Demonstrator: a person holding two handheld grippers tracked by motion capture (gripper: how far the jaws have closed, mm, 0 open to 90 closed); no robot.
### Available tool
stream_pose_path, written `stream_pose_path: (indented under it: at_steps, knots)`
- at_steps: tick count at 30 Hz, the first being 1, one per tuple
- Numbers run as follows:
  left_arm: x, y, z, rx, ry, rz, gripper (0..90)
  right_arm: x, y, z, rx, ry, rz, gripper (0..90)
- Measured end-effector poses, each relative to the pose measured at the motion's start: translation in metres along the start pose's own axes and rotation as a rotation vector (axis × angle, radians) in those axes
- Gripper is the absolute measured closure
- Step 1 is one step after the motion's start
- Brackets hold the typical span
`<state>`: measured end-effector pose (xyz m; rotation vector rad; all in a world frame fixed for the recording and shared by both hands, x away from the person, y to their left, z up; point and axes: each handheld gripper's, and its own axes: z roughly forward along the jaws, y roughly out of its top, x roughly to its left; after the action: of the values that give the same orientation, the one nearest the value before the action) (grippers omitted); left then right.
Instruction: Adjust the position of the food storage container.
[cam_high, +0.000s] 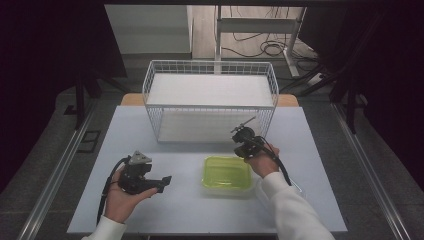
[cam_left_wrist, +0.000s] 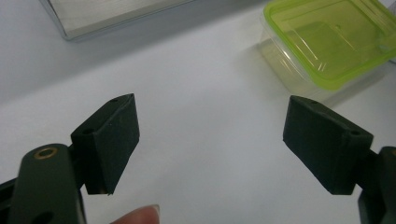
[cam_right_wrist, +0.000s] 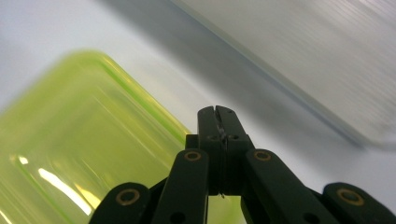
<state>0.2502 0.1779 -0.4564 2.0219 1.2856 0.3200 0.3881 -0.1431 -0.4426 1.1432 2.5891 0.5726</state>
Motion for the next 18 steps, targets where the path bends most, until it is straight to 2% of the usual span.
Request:
stream_pose_path:
  at_steps: [4, 9, 13, 18]
  knots:
    - [-0.001, 0.000, -0.001, -0.003, 0.001, 0.000, 18.7, -0.012, -0.019, -0.009, 0.036, -0.018, 0.027, 89.0]
    - [-0.002, 0.001, 0.002, 0.005, 0.001, 0.005, 18.7, -0.020, -0.042, -0.015, 0.076, -0.026, 0.029, 89.0]
    - [-0.003, 0.001, 0.003, 0.010, 0.000, 0.009, 18.7, -0.021, -0.051, -0.016, 0.105, -0.011, 0.025, 89.0]
    - [-0.004, 0.001, 0.004, 0.015, 0.000, 0.014, 18.7, -0.018, -0.052, -0.013, 0.121, 0.004, 0.000, 89.0]
